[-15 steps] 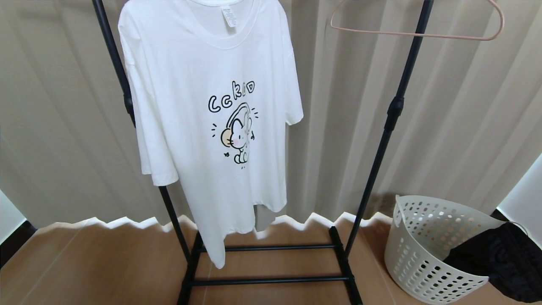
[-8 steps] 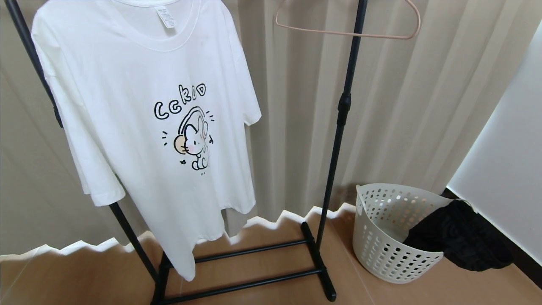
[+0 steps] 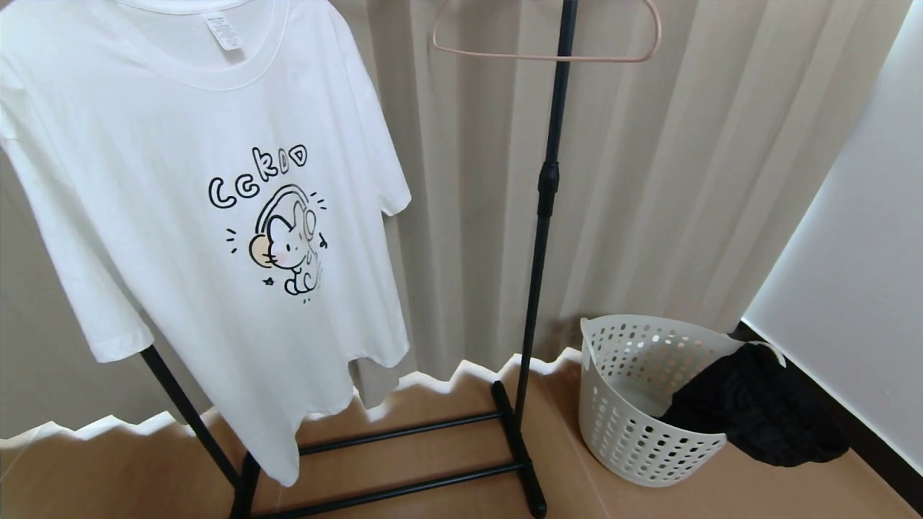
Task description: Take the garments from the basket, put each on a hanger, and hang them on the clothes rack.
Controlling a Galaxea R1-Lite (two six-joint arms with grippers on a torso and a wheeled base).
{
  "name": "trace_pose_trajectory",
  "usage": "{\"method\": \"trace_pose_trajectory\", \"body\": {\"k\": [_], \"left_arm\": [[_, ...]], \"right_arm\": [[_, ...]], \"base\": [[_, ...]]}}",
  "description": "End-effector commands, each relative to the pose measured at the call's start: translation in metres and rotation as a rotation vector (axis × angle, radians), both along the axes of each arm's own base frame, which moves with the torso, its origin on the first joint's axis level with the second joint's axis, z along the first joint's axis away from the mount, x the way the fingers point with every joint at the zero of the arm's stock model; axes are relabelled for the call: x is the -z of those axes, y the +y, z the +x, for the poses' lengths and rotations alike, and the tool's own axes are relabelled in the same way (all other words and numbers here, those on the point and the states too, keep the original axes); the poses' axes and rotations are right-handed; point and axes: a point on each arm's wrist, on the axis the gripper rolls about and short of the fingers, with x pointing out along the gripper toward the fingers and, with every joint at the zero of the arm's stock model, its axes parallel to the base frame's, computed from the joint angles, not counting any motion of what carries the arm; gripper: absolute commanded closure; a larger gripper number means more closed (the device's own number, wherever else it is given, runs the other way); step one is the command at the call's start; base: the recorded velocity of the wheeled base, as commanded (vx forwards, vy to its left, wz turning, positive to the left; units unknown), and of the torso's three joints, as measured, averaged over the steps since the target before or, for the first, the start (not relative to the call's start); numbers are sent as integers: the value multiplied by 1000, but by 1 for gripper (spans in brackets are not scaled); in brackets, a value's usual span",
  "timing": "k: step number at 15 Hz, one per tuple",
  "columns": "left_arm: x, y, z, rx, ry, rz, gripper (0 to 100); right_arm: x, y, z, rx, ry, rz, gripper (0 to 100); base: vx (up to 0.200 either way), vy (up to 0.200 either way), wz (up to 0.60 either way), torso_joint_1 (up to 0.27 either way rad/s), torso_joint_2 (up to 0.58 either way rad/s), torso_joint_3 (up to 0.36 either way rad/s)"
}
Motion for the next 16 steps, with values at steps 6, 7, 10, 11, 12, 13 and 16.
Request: {"method": "trace_pose_trajectory", "body": {"k": [6,7,10,11,12,13,16], "left_arm": [[0,0,0,0,1,0,0],[0,0,0,0,3,0,0],[0,0,0,0,1,0,0],[0,0,0,0,3,0,0],[0,0,0,0,3,0,0],[0,0,0,0,3,0,0],[0,0,0,0,1,0,0]], "right_arm": [[0,0,0,0,-1,-1,0],[0,0,0,0,-1,-1,0],[0,0,0,0,-1,-1,0],[0,0,0,0,-1,-1,0],[0,0,0,0,-1,-1,0],[0,0,0,0,-1,-1,0],[0,0,0,0,-1,-1,0]], "base": [[0,-100,-200,2,2,0],[0,0,0,0,0,0],[0,-200,0,-2,1,4],[0,-200,0,7,-2,2],[0,-200,0,12,7,-2],[0,-200,0,2,2,7],[0,-200,0,1,2,5]]}}
